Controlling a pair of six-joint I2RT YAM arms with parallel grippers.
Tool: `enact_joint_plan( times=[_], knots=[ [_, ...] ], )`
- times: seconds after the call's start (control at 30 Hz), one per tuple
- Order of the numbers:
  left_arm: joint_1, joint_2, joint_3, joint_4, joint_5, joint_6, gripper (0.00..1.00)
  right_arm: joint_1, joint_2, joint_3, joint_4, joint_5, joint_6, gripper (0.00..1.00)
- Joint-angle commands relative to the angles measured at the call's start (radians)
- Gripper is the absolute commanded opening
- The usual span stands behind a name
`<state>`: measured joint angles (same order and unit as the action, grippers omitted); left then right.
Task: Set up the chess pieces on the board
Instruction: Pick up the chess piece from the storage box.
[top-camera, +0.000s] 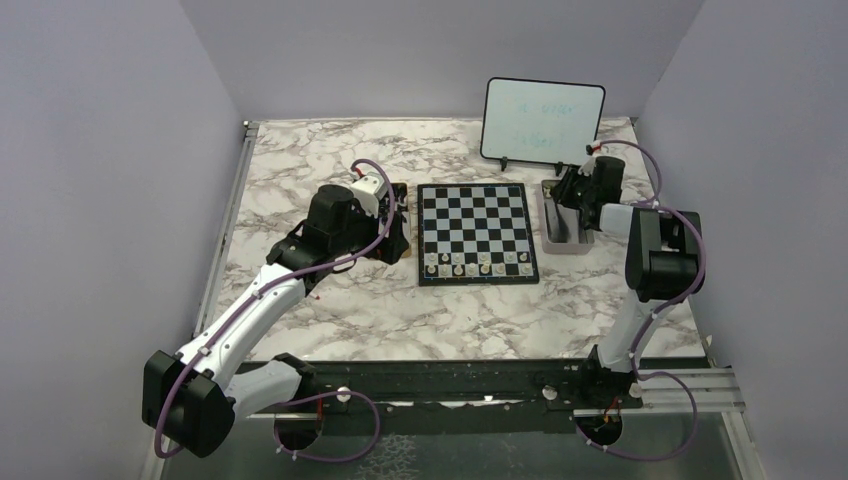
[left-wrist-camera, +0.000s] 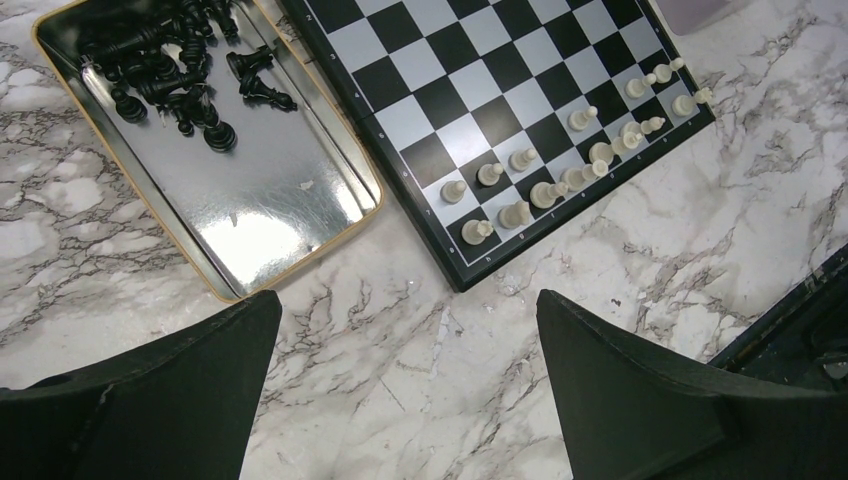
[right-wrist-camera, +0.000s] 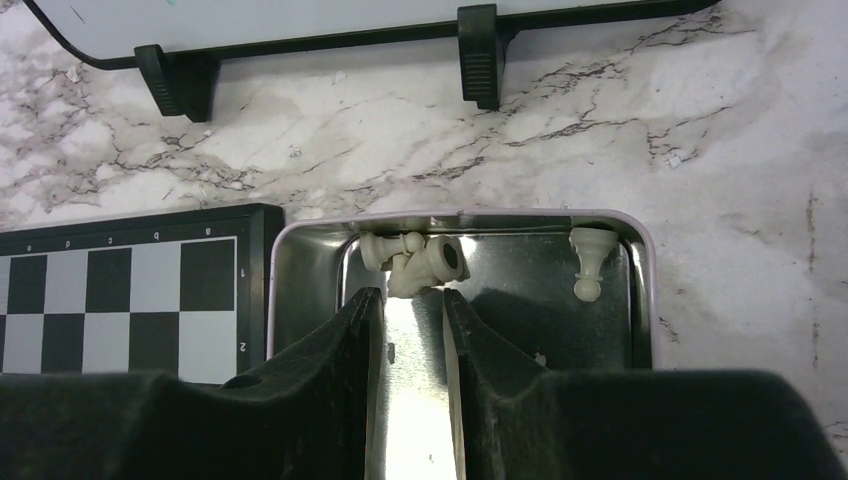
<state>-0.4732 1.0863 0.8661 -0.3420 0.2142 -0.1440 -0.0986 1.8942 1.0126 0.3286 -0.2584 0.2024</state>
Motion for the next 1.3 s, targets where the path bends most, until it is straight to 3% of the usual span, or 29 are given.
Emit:
enact_joint_plan(
  times=[0.0, 0.33, 1.0, 1.27],
  knots=[
    [0.004, -0.02, -0.01, -0.002, 0.009, 0.015, 0.99, -0.004, 0.015, 0.025, 0.067, -0.033, 0.019, 0.33],
    [0.004, -0.015, -0.009, -0.002, 0.011, 0.016, 0.99, -0.004, 0.057, 0.098, -0.061, 0.025, 0.089, 0.38],
    [0.004, -0.023, -0.01, -0.002, 0.01, 0.018, 0.99, -0.004, 0.056, 0.042, -0.019, 0.109, 0.255, 0.38],
    [0.004, -0.029, -0.012, -0.002, 0.004, 0.018, 0.99, -0.005, 0.07, -0.003, 0.073, 0.078, 0.359, 0.38]
  ],
)
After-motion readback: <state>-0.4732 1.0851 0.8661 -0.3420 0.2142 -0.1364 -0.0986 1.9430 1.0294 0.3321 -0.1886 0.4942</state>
